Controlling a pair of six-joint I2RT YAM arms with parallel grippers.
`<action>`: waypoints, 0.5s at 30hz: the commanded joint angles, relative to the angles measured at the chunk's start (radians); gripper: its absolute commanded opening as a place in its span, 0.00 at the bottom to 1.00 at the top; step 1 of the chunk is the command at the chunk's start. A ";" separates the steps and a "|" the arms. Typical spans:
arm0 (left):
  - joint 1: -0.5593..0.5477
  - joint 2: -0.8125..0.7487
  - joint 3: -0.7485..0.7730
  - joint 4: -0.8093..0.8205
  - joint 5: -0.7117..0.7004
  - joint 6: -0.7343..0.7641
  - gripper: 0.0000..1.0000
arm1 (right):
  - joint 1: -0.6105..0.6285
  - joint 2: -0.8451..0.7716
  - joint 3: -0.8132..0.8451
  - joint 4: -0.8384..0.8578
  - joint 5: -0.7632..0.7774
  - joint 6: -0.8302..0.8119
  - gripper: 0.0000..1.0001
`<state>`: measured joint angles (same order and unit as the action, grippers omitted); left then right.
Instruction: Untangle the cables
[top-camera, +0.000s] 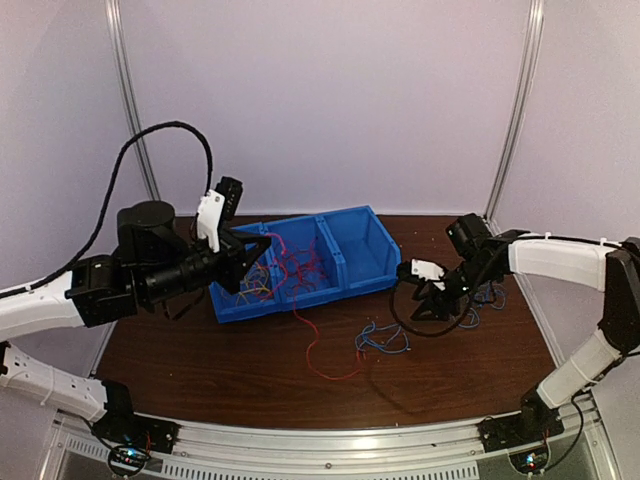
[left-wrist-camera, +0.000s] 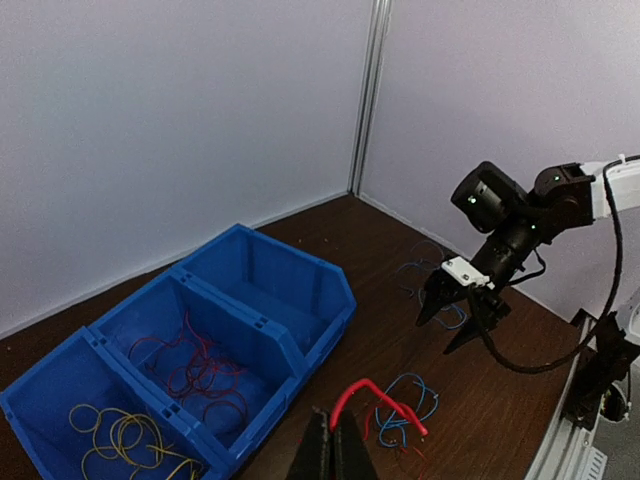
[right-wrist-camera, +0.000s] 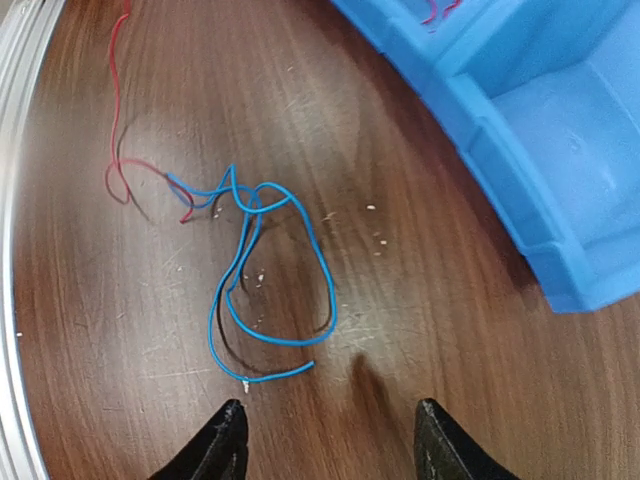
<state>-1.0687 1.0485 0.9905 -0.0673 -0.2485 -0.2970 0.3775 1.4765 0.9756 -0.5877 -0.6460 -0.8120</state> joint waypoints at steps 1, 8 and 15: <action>-0.004 -0.097 -0.074 0.098 -0.086 -0.129 0.00 | 0.096 0.061 -0.018 0.029 0.102 -0.086 0.57; -0.004 -0.156 -0.141 0.086 -0.133 -0.174 0.00 | 0.203 0.161 0.037 0.045 0.183 -0.155 0.59; -0.003 -0.189 -0.170 0.092 -0.162 -0.188 0.00 | 0.266 0.217 0.081 -0.045 0.238 -0.227 0.57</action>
<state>-1.0687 0.8738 0.8368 -0.0235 -0.3759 -0.4614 0.6212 1.6695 1.0084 -0.5739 -0.4576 -0.9901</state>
